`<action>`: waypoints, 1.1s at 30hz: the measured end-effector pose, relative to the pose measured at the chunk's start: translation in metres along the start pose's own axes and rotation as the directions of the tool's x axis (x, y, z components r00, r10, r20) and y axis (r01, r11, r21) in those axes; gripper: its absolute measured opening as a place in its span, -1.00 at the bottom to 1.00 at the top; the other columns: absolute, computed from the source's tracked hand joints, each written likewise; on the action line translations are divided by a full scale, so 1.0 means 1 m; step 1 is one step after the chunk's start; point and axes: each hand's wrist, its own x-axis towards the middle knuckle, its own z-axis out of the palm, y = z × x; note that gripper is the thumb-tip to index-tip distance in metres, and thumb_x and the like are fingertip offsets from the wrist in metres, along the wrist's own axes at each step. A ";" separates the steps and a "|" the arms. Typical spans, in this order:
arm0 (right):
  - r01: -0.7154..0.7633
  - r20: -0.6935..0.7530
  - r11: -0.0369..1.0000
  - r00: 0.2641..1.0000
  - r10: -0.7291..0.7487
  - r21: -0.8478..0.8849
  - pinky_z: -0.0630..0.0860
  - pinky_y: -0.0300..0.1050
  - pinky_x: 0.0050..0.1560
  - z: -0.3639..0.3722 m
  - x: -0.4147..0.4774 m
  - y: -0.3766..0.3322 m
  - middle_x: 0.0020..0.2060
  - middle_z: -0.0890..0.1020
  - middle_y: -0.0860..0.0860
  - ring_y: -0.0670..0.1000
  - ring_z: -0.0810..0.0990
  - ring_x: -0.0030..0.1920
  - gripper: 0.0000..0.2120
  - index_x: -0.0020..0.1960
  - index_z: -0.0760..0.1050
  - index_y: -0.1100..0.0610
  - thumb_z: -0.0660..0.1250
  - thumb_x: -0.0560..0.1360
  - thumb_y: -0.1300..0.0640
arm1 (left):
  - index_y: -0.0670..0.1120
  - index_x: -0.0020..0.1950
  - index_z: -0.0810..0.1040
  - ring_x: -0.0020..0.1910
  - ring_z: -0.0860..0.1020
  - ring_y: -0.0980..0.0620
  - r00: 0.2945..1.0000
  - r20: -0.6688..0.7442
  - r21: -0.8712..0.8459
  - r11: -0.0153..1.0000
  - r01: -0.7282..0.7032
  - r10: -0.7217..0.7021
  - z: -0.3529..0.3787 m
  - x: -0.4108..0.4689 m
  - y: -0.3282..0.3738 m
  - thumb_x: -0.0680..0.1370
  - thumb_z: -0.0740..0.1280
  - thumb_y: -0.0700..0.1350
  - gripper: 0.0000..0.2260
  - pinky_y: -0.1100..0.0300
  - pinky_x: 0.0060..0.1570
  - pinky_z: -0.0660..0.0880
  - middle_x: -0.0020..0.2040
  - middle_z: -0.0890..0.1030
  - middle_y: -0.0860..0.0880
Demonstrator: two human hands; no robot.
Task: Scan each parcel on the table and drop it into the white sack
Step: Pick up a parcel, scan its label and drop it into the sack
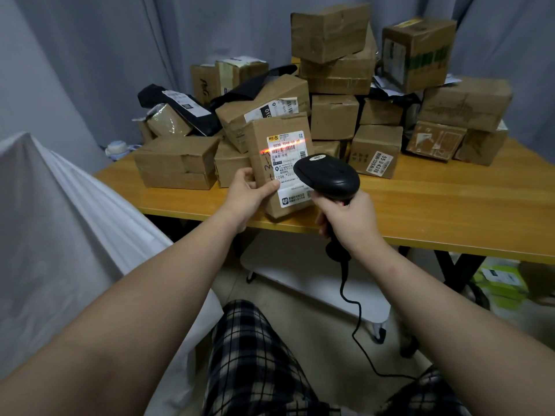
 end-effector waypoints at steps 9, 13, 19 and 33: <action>-0.051 -0.003 0.999 0.999 0.051 -0.013 0.46 -0.20 -0.53 0.002 0.001 0.000 -0.48 0.56 0.08 -0.02 0.52 -0.57 -0.70 -0.04 0.52 0.35 0.40 0.50 0.08 | -0.11 0.40 0.25 -0.02 0.57 0.09 1.000 -0.003 -0.009 1.000 0.006 -0.006 0.000 0.001 -0.001 0.49 0.45 -0.14 -0.43 0.14 0.06 0.49 -0.06 0.56 0.05; -0.045 -0.001 0.999 0.999 0.045 -0.024 0.46 -0.20 -0.53 0.002 -0.001 -0.001 -0.48 0.56 0.07 -0.02 0.52 -0.57 -0.73 -0.04 0.52 0.33 0.39 0.51 0.09 | -0.12 0.41 0.24 -0.01 0.56 0.07 1.000 -0.007 -0.017 1.000 0.007 -0.007 0.000 0.002 -0.002 0.49 0.45 -0.15 -0.42 0.12 0.11 0.49 -0.05 0.56 0.04; -0.041 -0.009 0.999 0.999 0.041 -0.004 0.44 -0.20 -0.53 0.001 -0.004 -0.002 -0.52 0.54 0.03 -0.01 0.52 -0.56 -0.75 -0.08 0.52 0.31 0.39 0.51 0.09 | -0.12 0.41 0.24 0.06 0.57 0.02 1.000 -0.003 -0.029 1.000 0.011 -0.011 -0.001 0.004 -0.003 0.49 0.45 -0.14 -0.42 0.12 0.09 0.49 0.04 0.58 -0.02; -0.026 0.002 0.997 1.000 0.026 0.071 0.49 -0.12 -0.47 -0.006 -0.017 0.000 -0.47 0.55 0.10 0.03 0.53 -0.52 -0.76 -0.05 0.52 0.29 0.39 0.52 0.08 | -0.11 0.42 0.23 -0.03 0.57 0.11 1.000 -0.010 -0.043 0.999 -0.014 0.013 0.001 -0.002 -0.003 0.49 0.44 -0.15 -0.42 0.21 -0.02 0.51 -0.01 0.56 0.03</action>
